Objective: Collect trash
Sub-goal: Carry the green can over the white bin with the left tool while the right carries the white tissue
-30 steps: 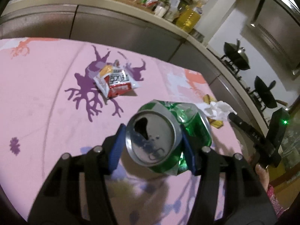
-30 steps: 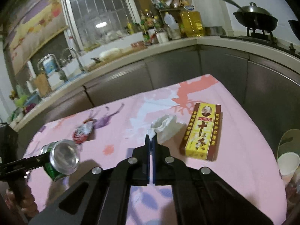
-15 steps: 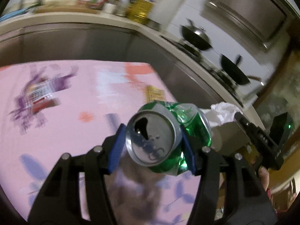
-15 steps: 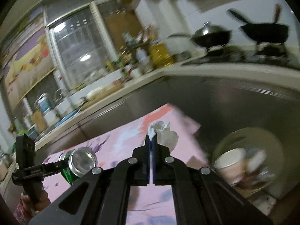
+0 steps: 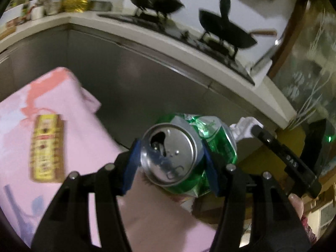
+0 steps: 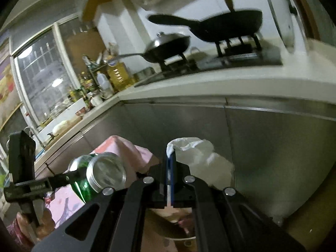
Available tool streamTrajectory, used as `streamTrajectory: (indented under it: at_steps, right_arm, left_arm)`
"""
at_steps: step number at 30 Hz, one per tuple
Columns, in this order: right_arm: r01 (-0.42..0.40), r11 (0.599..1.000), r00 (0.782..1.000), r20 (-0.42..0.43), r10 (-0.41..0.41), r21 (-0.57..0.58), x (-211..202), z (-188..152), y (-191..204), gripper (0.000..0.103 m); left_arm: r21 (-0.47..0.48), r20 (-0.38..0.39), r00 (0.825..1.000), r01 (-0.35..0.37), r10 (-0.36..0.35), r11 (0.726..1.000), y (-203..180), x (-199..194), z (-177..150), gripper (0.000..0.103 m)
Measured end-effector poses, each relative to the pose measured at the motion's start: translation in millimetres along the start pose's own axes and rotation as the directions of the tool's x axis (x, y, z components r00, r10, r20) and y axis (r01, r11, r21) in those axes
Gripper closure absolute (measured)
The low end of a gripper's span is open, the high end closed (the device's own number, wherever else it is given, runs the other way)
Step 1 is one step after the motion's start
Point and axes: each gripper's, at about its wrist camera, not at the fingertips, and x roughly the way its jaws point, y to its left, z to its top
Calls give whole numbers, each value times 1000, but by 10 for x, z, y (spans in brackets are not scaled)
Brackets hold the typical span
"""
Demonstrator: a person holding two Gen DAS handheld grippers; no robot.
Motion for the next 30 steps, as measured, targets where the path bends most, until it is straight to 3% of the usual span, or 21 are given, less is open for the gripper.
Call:
streamTrajectory:
  at_steps: [11, 13, 15, 18, 23, 24, 26, 27, 28, 30]
  right_arm:
    - [-59, 996, 997, -36, 61, 66, 470, 22, -355, 103]
    - [-76, 993, 992, -98, 84, 88, 603, -68, -411, 103]
    - [-79, 987, 976, -192, 105, 137, 769, -187, -503, 103]
    - [-93, 949, 944, -277, 181, 302, 903, -405, -733, 103]
    - [-111, 938, 949, -246, 198, 330, 659, -519, -763, 99]
    - [-119, 935, 948, -242, 207, 333, 623, -522, -750, 93]
    - [-133, 934, 949, -231, 217, 331, 521, -524, -685, 67]
    - [-137, 933, 952, -217, 217, 332, 471, -520, -655, 45]
    - [-143, 932, 956, -197, 217, 332, 411, -516, -614, 36]
    - [-162, 934, 958, -177, 226, 319, 273, -523, -502, 35]
  left_arm:
    - [69, -153, 988, -19, 30, 997, -294, 868, -207, 48]
    - [95, -186, 981, -43, 60, 995, -326, 996, -292, 47]
    - [108, -216, 970, -87, 109, 990, -323, 1108, -363, 26]
    - [94, -214, 969, -102, 120, 990, -299, 1105, -393, 26]
    - [95, -162, 978, -118, 132, 988, -298, 870, -331, 25]
    - [87, -144, 981, -117, 128, 989, -299, 787, -307, 25]
    - [78, -123, 985, -115, 124, 990, -294, 668, -289, 25]
    - [72, -110, 986, -115, 123, 991, -290, 571, -287, 25]
    - [68, -102, 987, -116, 122, 991, -288, 504, -294, 25]
    - [66, -81, 988, -124, 129, 990, -281, 340, -328, 25]
